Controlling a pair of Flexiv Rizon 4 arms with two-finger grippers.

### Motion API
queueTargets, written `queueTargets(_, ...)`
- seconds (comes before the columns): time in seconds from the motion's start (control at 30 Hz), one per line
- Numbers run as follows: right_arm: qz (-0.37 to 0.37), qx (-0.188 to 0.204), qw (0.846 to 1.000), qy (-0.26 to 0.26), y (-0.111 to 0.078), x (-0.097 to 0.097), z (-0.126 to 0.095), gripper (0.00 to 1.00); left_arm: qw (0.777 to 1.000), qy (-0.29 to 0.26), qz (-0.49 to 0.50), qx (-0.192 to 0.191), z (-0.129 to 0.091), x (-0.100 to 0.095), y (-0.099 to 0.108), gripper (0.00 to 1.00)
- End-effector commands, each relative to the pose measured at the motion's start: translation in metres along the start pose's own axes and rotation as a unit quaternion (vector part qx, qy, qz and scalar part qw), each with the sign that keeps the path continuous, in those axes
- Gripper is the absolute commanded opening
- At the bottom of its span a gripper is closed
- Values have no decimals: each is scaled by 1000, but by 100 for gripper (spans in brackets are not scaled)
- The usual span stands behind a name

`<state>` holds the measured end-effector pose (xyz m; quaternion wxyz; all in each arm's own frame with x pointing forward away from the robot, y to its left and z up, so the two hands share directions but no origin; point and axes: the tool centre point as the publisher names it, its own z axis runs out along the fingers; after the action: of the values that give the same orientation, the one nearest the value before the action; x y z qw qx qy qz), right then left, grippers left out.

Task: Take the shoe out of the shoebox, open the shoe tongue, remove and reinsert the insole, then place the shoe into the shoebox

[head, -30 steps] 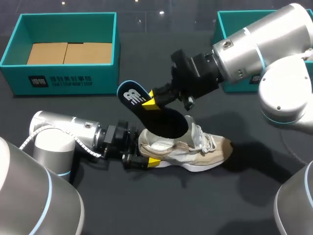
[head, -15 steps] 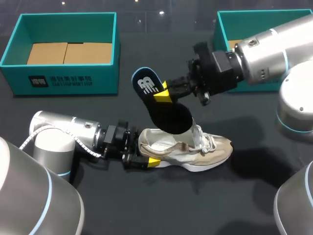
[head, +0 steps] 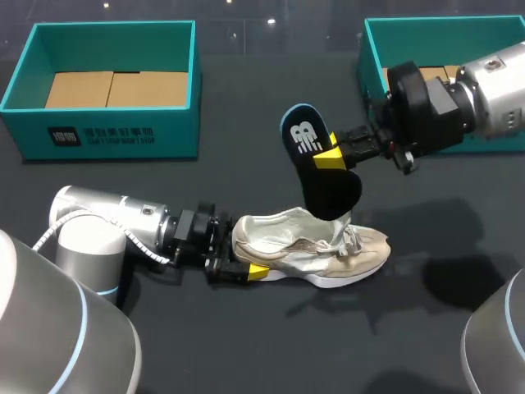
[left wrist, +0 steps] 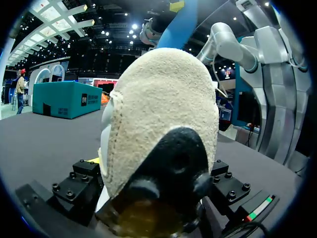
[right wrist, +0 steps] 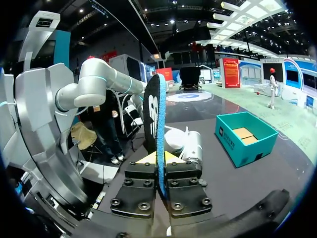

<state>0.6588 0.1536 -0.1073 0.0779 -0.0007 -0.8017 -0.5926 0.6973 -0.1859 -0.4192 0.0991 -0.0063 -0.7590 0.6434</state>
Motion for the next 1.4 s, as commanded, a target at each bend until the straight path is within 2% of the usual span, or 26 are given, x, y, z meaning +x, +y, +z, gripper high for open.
queueTargets(0.03,17,-22,999,-34,6,24,-15,0,1000,-1,0,0,-1,1,2,0)
queueTargets(0.2,39,-99,993,-59,18,54,-20,0,1000,-1,0,0,-1,1,2,0)
queueTargets(0.4,61,-116,989,-64,26,68,-9,0,1000,-1,0,0,-1,1,2,0)
queueTargets(0.83,61,-116,989,-64,26,68,-9,0,1000,-1,0,0,-1,1,2,0)
queueTargets(0.93,87,-136,986,-50,28,73,-23,0,1000,-1,0,0,-1,1,2,0)
queueTargets(1.17,129,-125,982,-51,40,89,-48,0,1000,-1,0,0,-1,1,2,0)
queueTargets(1.4,135,-128,981,-54,47,100,-60,0,1000,-1,0,0,-1,1,2,0)
